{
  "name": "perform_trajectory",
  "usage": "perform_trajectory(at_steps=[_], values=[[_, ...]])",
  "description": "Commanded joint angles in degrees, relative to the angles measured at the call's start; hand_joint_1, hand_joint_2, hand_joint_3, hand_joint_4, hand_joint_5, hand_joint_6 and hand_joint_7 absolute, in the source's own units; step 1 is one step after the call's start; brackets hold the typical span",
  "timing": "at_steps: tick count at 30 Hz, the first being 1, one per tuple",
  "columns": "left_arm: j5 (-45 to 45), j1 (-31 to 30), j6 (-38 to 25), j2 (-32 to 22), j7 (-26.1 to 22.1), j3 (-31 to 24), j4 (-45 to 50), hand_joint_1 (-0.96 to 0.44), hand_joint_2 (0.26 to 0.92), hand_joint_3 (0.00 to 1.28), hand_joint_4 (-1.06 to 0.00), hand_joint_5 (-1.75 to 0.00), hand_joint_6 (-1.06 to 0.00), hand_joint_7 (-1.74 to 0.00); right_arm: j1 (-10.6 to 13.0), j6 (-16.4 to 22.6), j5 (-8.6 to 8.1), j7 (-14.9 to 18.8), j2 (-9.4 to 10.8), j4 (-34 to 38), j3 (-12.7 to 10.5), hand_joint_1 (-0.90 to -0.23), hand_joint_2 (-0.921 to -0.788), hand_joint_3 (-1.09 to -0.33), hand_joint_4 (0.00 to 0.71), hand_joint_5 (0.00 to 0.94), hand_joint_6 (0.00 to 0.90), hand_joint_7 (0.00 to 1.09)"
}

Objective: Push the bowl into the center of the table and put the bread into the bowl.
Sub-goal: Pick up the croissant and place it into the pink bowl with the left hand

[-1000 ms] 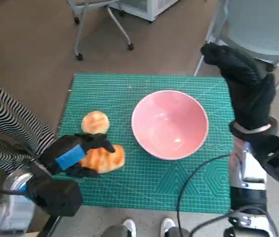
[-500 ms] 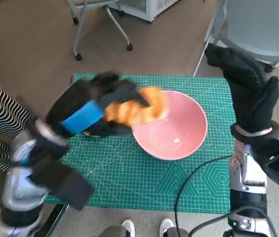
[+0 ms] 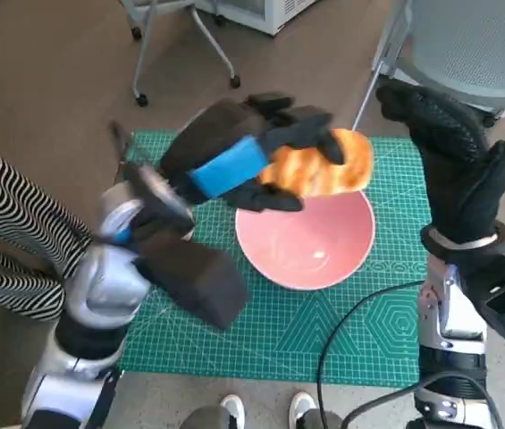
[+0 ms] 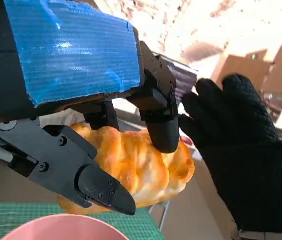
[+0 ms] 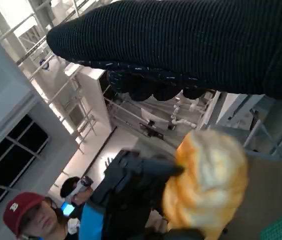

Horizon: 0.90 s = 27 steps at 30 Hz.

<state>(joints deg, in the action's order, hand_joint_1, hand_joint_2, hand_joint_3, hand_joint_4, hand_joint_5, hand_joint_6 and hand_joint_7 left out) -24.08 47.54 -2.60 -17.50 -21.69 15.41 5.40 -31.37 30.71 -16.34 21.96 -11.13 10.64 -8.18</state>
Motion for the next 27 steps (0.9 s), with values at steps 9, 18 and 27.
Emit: perform_trajectory(at_steps=[9, 18, 27], values=[[-2.42, 4.98, -0.67, 3.06, -0.44, 3.94, -9.56, 0.00, 0.880, 0.08, -0.80, -1.14, -0.66, -1.05, 2.88, -1.24, 0.24, -1.30, -0.58, -1.66, -1.55, -0.656, -0.921, -0.626, 0.119, 0.005, -0.001, 0.55], [-3.78, 5.30, -1.26, 3.05, -2.07, 5.96, -14.26, 0.00, 0.905, 0.09, -0.76, -1.15, -0.57, -1.17, 3.54, -1.82, 0.49, -1.75, -0.40, -2.80, -1.90, -0.659, -0.921, -0.629, 0.125, 0.007, -0.001, 0.58], [-4.32, 6.82, -10.35, 0.75, -14.54, 8.61, -13.26, -0.19, 0.829, 0.14, -0.19, -0.37, -0.16, -0.60, 3.49, -2.59, 0.10, -1.92, -0.32, -3.13, -2.05, -0.663, -0.921, -0.627, 0.125, 0.006, -0.001, 0.60]])
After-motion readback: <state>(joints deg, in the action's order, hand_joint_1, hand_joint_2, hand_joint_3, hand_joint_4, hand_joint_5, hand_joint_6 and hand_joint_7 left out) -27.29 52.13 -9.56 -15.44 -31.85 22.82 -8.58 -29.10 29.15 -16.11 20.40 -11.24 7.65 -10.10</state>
